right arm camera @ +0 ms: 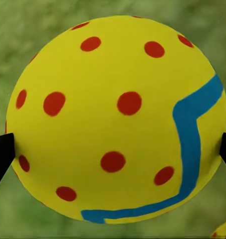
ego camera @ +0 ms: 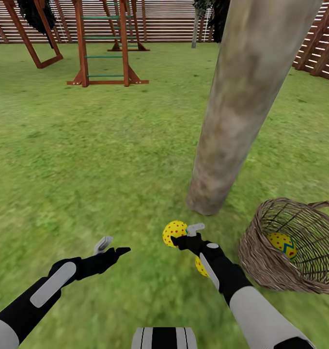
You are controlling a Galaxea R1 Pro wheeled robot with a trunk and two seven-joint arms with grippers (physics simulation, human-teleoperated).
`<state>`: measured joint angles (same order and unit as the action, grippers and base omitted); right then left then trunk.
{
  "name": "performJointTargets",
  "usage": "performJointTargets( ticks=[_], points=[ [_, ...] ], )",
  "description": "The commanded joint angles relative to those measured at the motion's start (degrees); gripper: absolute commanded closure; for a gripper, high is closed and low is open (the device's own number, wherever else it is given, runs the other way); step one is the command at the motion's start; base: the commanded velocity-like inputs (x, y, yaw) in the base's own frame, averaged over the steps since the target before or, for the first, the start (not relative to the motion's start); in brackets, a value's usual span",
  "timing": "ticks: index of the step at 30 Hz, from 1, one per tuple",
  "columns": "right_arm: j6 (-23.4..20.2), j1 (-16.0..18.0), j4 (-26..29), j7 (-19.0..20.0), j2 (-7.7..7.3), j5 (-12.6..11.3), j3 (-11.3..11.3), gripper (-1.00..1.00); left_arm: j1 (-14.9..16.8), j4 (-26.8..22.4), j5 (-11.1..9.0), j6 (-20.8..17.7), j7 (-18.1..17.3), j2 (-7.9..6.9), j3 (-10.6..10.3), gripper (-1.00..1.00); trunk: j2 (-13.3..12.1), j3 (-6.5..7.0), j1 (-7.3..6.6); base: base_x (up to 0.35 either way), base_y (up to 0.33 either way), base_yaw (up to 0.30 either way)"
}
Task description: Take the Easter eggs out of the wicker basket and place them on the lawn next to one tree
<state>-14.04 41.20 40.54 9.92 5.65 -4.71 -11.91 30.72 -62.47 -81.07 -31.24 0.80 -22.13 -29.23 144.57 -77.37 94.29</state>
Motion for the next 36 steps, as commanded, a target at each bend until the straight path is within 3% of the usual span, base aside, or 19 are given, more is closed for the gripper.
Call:
performJointTargets(
  ticks=[1, 12, 13, 16, 32, 33, 36],
  points=[
    [0.1, 0.0, -0.7, -0.1, -0.02, -0.5, 0.0, 1.00, 0.0, 0.0, -0.3, 0.0, 0.1, -0.06, -0.1, -1.00, 0.0, -0.04, -0.01, 0.000, 0.000, 0.000],
    [0.9, 0.0, -1.7, -0.3, -0.11, -0.5, 0.0, 1.00, 0.0, 0.0, -0.3, 0.0, 0.1, -0.10, 0.0, -1.00, 0.0, -0.04, -0.01, 0.000, 0.000, 0.000],
    [0.9, 0.0, -1.7, -0.3, -0.11, -0.5, 0.0, -1.00, 0.0, 0.0, -0.3, 0.0, 0.1, -0.10, 0.0, -1.00, 0.0, -0.04, -0.01, 0.000, 0.000, 0.000],
    [0.9, 0.0, -1.5, -0.3, -0.19, -0.5, 0.0, -1.00, 0.0, 0.0, -0.3, 0.0, 0.0, -0.10, 0.0, -1.00, 0.0, -0.04, -0.01, 0.000, 0.000, 0.000],
    [-0.1, -0.1, 3.7, -0.3, -0.72, -0.6, 0.0, -1.00, 0.0, 0.1, -0.3, 0.0, 0.2, -0.10, -0.1, -1.00, -0.2, 3.51, -0.42, 0.000, 0.000, 0.000],
    [-1.4, -0.7, 5.2, -0.3, -0.74, -0.6, 0.0, -1.00, 0.0, 0.1, -0.3, 0.0, 0.2, -0.10, -0.1, -1.00, -0.2, 3.73, -0.45, 0.000, 0.000, 0.000],
    [-12.6, -5.4, 16.6, -0.3, -0.70, -1.2, 0.0, -1.00, 0.0, 0.6, -0.2, 0.0, 0.3, -0.10, -0.1, -1.00, -0.2, 4.39, -0.53, 0.000, 0.000, 0.000]
  ],
)
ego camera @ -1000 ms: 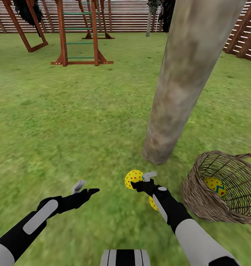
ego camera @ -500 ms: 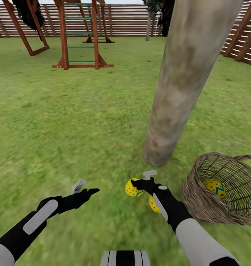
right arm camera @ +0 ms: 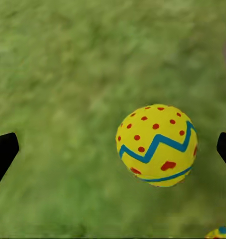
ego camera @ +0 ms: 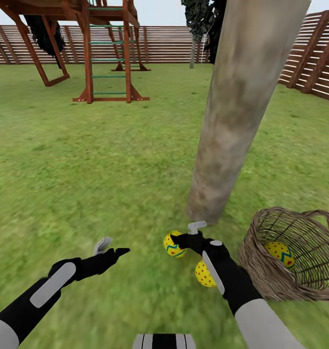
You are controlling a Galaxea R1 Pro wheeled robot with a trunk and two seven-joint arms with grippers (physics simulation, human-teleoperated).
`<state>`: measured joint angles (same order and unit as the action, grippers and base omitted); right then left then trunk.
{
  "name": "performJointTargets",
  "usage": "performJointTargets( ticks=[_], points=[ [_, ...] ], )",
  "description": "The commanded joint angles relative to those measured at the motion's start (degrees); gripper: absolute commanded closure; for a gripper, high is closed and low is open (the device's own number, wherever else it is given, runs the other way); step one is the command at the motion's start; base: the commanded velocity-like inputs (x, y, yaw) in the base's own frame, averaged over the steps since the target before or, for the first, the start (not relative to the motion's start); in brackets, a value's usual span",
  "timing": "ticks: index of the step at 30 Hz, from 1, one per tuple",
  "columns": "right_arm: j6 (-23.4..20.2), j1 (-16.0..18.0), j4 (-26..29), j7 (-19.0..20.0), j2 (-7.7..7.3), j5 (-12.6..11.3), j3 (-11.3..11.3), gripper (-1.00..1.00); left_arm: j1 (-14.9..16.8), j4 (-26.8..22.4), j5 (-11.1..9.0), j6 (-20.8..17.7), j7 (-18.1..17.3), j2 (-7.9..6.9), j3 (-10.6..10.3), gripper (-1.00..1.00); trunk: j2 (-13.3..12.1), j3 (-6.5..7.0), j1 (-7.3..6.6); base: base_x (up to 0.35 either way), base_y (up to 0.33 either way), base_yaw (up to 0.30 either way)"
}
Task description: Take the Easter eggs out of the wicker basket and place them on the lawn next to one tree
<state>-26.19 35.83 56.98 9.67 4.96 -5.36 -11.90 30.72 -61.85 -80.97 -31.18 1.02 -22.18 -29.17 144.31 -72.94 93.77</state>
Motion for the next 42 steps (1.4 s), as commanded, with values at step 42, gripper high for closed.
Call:
performJointTargets(
  ticks=[42],
  points=[
    [-25.7, -4.1, 7.6, 1.8, -0.13, -18.4, 15.0, -1.00, 0.0, 3.5, -0.2, 5.6, 0.2, 4.28, -3.3, -1.00, -0.1, 3.00, -0.13, -0.058, 0.000, 0.000]
  ],
)
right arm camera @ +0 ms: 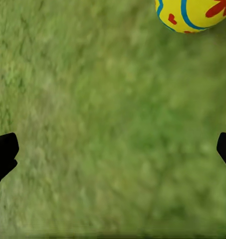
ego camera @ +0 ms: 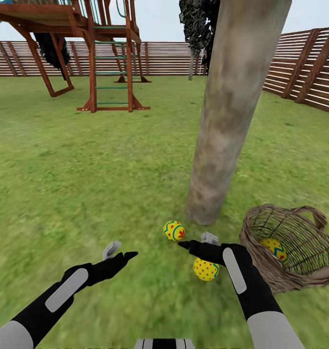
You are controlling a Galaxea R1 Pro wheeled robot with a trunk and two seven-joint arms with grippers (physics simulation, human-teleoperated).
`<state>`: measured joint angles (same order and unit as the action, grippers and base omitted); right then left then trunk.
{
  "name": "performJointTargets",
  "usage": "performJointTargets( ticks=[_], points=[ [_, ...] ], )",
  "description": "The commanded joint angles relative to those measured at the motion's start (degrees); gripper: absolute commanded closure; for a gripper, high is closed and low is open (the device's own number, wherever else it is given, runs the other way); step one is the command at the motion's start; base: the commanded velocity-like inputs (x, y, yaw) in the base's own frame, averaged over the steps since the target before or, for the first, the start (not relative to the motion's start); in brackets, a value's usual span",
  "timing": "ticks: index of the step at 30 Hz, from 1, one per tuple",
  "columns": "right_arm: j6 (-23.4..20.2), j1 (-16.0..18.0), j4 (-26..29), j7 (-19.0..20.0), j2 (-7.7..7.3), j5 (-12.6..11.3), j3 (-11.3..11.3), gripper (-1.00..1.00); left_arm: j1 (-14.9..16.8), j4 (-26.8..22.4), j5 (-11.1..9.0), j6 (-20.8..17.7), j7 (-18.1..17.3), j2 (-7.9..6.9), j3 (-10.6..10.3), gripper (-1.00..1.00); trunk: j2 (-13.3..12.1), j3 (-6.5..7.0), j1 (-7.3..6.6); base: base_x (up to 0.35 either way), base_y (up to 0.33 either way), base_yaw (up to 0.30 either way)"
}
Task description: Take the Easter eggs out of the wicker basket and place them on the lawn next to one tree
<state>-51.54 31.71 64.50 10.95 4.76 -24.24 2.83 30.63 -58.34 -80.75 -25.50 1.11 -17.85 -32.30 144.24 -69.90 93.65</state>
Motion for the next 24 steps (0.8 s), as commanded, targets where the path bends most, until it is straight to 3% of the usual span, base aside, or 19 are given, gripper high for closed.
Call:
performJointTargets(
  ticks=[1, 7, 13, 14, 16, 19, 20, 22, 24],
  points=[
    [-0.1, 0.0, 0.0, 0.6, 0.07, 0.5, 0.2, -1.00, 0.0, 0.0, -0.4, 0.0, 0.1, -0.07, -0.1, -1.00, 0.0, 0.05, -0.02, -0.052, 0.000, 0.000],
    [1.6, -1.1, 1.9, 0.5, 0.07, 0.5, 0.2, -1.00, 0.0, 0.1, -0.5, 0.0, 0.1, -0.06, -0.1, -1.00, 0.0, 0.59, -0.02, -0.010, 0.000, 0.000],
    [1.7, -6.1, 12.3, 0.5, -0.48, 0.7, 0.2, -1.00, 0.0, -0.2, -0.3, -0.1, 0.1, 0.05, -0.2, -1.00, 0.0, 1.13, -0.02, 0.000, 0.000, 0.000],
    [1.7, -7.0, 14.5, 0.4, -0.68, 0.7, 0.2, -1.00, 0.0, -0.4, 0.2, -0.1, 0.2, -0.03, -0.2, -1.00, 0.0, 1.22, -0.02, 0.000, 0.000, 0.000],
    [1.3, -9.7, 19.5, 0.4, -0.84, 0.6, 0.0, -1.00, 0.0, -0.5, 3.4, -0.2, 0.3, -0.17, 0.4, -1.00, 0.0, 1.40, -0.02, 0.000, 0.000, 0.000],
    [1.1, -12.8, 24.5, 0.4, -1.26, 0.8, -2.7, -1.00, 0.1, -0.5, 6.4, -0.3, 1.2, -0.20, 0.8, -1.00, 0.0, 1.66, -0.02, 0.000, 0.000, 0.033],
    [1.1, -13.2, 24.9, 0.4, -2.11, 0.9, -3.6, -1.00, 0.0, -0.5, 6.7, -0.4, 2.8, -0.19, 0.7, -1.00, 0.0, 1.71, -0.02, 0.000, 0.000, 0.050],
    [1.4, -13.4, 25.3, 2.0, -5.27, 0.9, -6.1, -1.00, 0.0, -0.4, 6.9, -0.5, 7.5, -0.02, 0.6, -1.00, 0.0, 1.73, -0.02, 0.000, 0.000, 0.017],
    [1.7, -13.5, 25.4, 7.2, -8.84, 0.8, -7.0, -1.00, 0.0, -0.5, 7.0, -0.6, 13.5, 0.17, 0.6, -1.00, 0.0, 1.74, -0.02, 0.000, 0.000, 0.005]
  ],
)
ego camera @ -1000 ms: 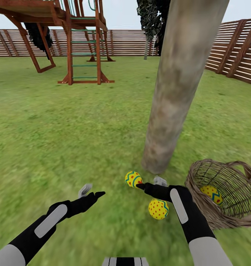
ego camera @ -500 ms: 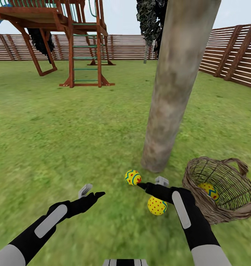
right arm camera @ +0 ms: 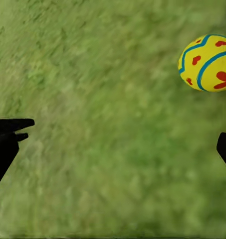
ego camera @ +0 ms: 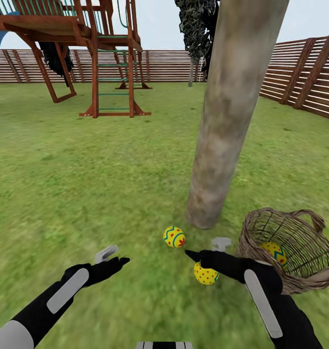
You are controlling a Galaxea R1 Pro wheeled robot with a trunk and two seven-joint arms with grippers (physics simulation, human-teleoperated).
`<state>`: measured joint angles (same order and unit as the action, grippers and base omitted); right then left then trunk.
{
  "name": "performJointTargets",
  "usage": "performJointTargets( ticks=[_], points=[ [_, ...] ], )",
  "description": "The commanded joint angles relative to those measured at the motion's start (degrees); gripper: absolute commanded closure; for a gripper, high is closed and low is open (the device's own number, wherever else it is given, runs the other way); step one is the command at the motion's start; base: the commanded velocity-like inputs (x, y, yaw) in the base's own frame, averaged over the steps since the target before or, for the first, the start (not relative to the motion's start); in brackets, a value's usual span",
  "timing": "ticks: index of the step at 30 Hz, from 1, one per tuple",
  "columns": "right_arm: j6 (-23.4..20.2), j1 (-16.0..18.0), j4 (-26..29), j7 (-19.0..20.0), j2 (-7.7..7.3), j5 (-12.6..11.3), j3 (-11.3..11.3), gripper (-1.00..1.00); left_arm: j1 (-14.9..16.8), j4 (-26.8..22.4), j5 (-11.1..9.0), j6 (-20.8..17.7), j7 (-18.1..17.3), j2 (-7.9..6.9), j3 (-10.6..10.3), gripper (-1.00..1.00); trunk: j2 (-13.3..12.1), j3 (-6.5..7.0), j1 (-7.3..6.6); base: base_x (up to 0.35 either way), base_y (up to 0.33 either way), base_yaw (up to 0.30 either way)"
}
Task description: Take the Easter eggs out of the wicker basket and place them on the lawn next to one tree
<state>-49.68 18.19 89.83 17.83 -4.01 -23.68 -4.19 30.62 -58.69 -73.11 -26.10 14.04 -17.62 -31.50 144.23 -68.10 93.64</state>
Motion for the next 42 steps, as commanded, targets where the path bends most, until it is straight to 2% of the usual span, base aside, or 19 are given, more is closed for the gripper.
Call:
performJointTargets(
  ticks=[1, 2, 4, 8, 12, 15, 17, 18, 20, 24, 26, 27, 28, 31, 33, 35, 36, 39, 42],
  points=[
    [-0.3, 0.0, 0.1, 3.6, -1.75, 0.2, -0.1, -1.00, 0.0, -0.3, -0.6, 0.0, 3.8, 0.04, -0.2, -1.00, 0.0, -0.05, -0.01, 0.000, 0.000, 0.002],
    [-0.6, 0.0, 0.1, 5.4, -3.10, 0.2, -0.1, -1.00, 0.0, -0.6, -0.6, 0.0, 5.7, 0.08, -0.2, -1.00, 0.0, -0.05, -0.01, 0.000, 0.000, 0.001],
    [-0.7, 0.0, 0.1, 6.7, -4.46, 0.1, -0.1, -1.00, 0.0, -0.9, -0.6, 0.0, 7.2, 0.12, -0.1, -1.00, 0.0, -0.05, -0.01, 0.000, 0.000, 0.000],
    [-0.3, 0.0, -0.1, 5.7, -5.51, 0.3, -0.3, -1.00, 0.0, -1.0, -0.6, 0.1, 7.7, 0.13, -0.1, -1.00, 0.0, -0.05, -0.01, 0.000, 0.000, 0.000],
    [-0.2, 0.0, -0.6, 5.3, -7.44, 0.4, -0.5, -1.00, 0.0, -1.0, -0.6, 0.2, 7.8, 0.18, -0.2, -1.00, 0.0, -0.05, -0.01, 0.000, 0.000, 0.000],
    [0.1, 0.0, -0.6, 4.1, -6.75, 1.0, -0.8, -1.00, 0.0, -1.0, -0.6, 0.3, 7.8, 0.22, -0.4, -1.00, 0.0, -0.05, -0.01, 0.000, 0.000, 0.000],
    [0.8, 0.1, 0.0, -0.7, -4.71, 1.4, -0.9, -1.00, 0.0, -1.0, -0.6, 0.3, 7.9, 0.22, -0.4, -1.00, 0.0, -0.05, -0.01, 0.000, 0.000, 0.000],
    [2.6, 0.5, 0.2, -6.7, -3.26, 1.7, -0.9, -1.00, 0.0, -1.0, -0.6, 0.3, 7.9, 0.22, -0.5, -1.00, 0.0, -0.05, -0.01, -0.082, -0.054, 0.000],
    [4.4, 3.1, 0.3, -13.5, -2.55, 1.8, -0.9, -1.00, 0.0, -1.0, -0.6, 0.3, 8.0, 0.22, -0.5, -1.00, 0.0, -0.05, -0.01, -0.187, -0.150, 0.000],
    [4.6, 9.5, 0.3, -20.9, -2.40, 3.0, -0.1, -1.00, 0.0, -1.0, -0.5, 0.4, 8.1, 0.16, -0.4, -1.00, 0.0, -0.05, -0.01, -0.236, -0.217, 0.000],
    [3.1, 12.4, 0.3, -25.1, -2.16, 4.2, 0.1, -1.00, 0.0, -1.0, -0.5, 0.5, 8.1, 0.15, -0.4, -1.00, 0.0, -0.05, -0.01, -0.176, -0.285, 0.000],
    [1.6, 13.8, 0.3, -26.0, -2.07, 5.0, 0.0, -1.00, 0.0, -1.0, -0.5, 0.5, 8.0, 0.19, -0.5, -1.00, 0.0, -0.05, -0.01, -0.091, -0.317, 0.000],
    [0.3, 15.4, 0.1, -26.7, -2.04, 6.8, 0.0, -1.00, 0.0, -1.0, -0.5, 0.5, 8.0, 0.21, -0.5, -1.00, 0.0, -0.05, -0.01, -0.030, -0.334, 0.000],
    [-0.3, 16.8, -0.2, -27.1, -2.30, 10.4, 0.8, -1.00, 0.0, -1.0, -0.4, 0.6, 8.1, 0.14, -0.5, -1.00, 0.0, -0.05, -0.01, -0.008, -0.344, 0.000],
    [-1.3, 17.9, -0.9, -27.2, -2.55, 12.0, 3.3, -1.00, 0.0, -1.0, -0.4, 0.6, 8.1, 0.14, -0.3, -1.00, 0.0, -0.05, -0.01, -0.002, -0.347, 0.000],
    [-2.8, 18.2, -2.2, -27.1, -2.82, 12.7, 4.7, -1.00, 0.0, -1.0, -0.4, 0.6, 8.0, 0.14, -0.1, -1.00, 0.0, -0.05, -0.01, -0.001, -0.347, 0.000],
    [-3.6, 18.2, -3.9, -27.1, -3.85, 13.9, 5.1, -1.00, 0.0, -1.0, -0.2, 0.6, 8.2, 0.13, 0.0, -1.00, 0.0, -0.05, -0.01, 0.000, -0.348, 0.000],
    [-4.0, 18.3, -7.7, -27.1, -4.74, 15.6, 5.3, -1.00, 0.0, -1.0, 0.0, 0.6, 8.3, 0.08, 0.1, -1.00, 0.0, -0.05, -0.01, 0.000, -0.348, 0.000],
    [-4.1, 19.7, -16.9, -27.0, -6.36, 16.2, 5.3, -1.00, 0.0, -1.1, 0.1, 0.6, 8.4, 0.02, 0.1, -1.00, 0.0, -0.05, -0.01, 0.000, -0.322, 0.000]
  ],
)
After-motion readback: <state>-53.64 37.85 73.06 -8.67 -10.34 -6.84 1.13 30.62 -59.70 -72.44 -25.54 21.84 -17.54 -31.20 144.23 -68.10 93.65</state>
